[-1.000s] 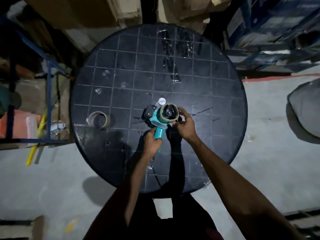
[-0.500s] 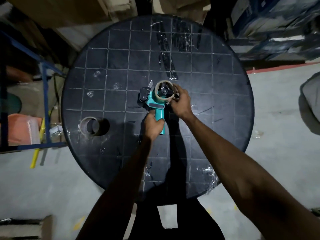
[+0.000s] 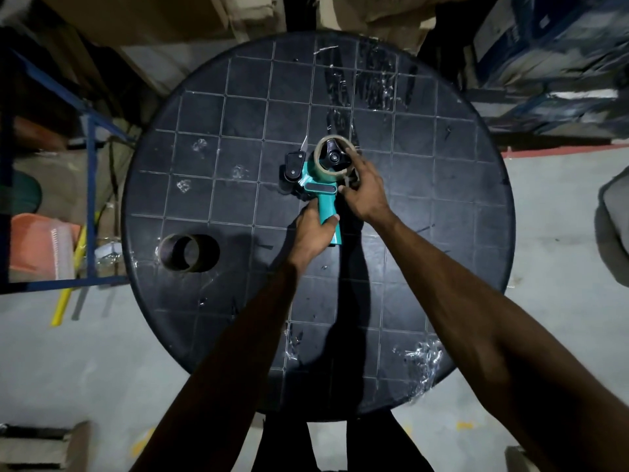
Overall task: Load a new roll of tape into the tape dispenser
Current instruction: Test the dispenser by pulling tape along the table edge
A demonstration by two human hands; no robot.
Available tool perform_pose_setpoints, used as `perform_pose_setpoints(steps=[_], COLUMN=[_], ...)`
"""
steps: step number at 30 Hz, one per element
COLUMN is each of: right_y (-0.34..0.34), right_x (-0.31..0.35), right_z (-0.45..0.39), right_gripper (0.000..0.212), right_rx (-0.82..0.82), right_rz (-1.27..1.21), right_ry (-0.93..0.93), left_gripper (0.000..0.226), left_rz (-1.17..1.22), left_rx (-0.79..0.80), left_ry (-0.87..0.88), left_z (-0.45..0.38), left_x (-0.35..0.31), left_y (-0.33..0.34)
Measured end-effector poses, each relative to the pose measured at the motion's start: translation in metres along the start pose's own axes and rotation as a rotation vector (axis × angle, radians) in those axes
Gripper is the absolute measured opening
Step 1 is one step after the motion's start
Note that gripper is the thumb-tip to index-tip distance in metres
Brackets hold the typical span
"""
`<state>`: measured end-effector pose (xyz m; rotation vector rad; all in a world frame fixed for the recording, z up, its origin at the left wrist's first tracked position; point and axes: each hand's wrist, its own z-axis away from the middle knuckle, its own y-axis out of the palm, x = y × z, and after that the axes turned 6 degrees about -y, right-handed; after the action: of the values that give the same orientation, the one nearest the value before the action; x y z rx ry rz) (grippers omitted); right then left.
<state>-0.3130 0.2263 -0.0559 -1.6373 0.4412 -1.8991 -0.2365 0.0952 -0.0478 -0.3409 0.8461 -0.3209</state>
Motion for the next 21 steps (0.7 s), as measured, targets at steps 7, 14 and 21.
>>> perform_pose_setpoints(steps=[7, 14, 21], right_y=[-0.001, -0.005, -0.008], right_x=[-0.005, -0.010, -0.012], right_z=[0.019, 0.049, 0.107], right_gripper=[0.080, 0.090, 0.089], right_rx=[0.046, 0.112, 0.068], right_rz=[0.058, 0.124, 0.197], right_ry=[-0.031, -0.032, -0.090], left_gripper=[0.042, 0.046, 0.047], left_rz=[-0.034, -0.085, -0.128], left_rx=[0.029, 0.015, -0.102], left_ry=[-0.023, -0.027, -0.046], left_z=[0.020, 0.043, 0.071], left_x=[0.017, 0.032, 0.059], left_y=[0.003, 0.009, 0.010])
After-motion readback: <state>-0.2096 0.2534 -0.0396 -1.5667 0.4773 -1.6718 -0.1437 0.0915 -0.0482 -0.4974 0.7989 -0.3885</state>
